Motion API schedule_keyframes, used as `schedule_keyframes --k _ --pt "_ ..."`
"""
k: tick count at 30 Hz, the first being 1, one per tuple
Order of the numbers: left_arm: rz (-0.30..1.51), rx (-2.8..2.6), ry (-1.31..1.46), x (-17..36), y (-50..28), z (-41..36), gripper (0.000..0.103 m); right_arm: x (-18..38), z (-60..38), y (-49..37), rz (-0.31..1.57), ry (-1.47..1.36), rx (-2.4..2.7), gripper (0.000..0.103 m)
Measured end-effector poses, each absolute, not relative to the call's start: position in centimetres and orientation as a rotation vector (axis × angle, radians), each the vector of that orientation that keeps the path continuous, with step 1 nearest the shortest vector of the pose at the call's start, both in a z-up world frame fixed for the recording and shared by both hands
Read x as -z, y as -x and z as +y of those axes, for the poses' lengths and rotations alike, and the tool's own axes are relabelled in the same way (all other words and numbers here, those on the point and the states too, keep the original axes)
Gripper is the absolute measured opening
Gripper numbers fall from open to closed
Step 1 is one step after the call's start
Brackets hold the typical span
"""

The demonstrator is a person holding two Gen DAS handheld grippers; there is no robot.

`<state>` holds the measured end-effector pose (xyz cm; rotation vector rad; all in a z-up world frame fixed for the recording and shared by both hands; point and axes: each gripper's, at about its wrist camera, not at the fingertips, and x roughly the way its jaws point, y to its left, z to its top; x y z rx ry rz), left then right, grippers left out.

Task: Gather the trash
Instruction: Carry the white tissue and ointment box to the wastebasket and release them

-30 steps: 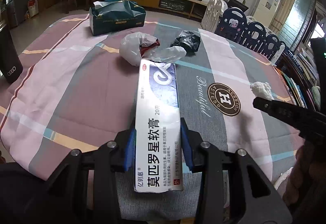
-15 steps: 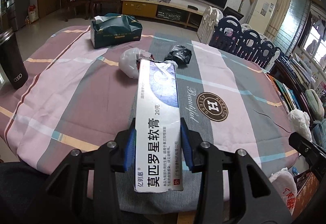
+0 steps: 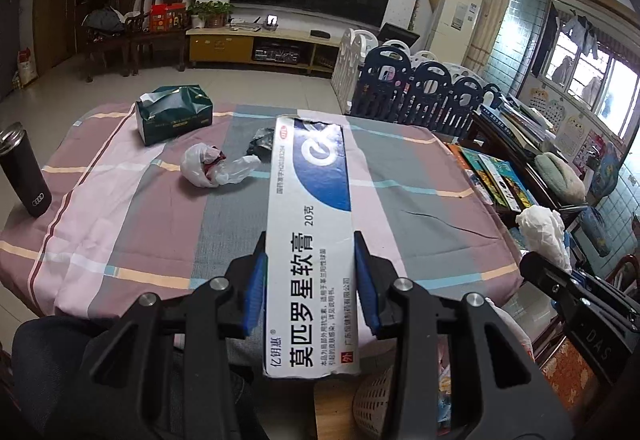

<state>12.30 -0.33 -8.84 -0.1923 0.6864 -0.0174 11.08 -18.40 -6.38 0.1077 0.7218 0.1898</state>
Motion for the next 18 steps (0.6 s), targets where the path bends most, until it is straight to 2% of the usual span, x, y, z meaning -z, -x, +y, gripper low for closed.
schedule_keyframes --k 18 --pt "0.583 0.126 0.051 4.3 -7.6 -7.4 0.040 5.5 -26.6 -5.7 0.696 -0.175 -0.066 0.013"
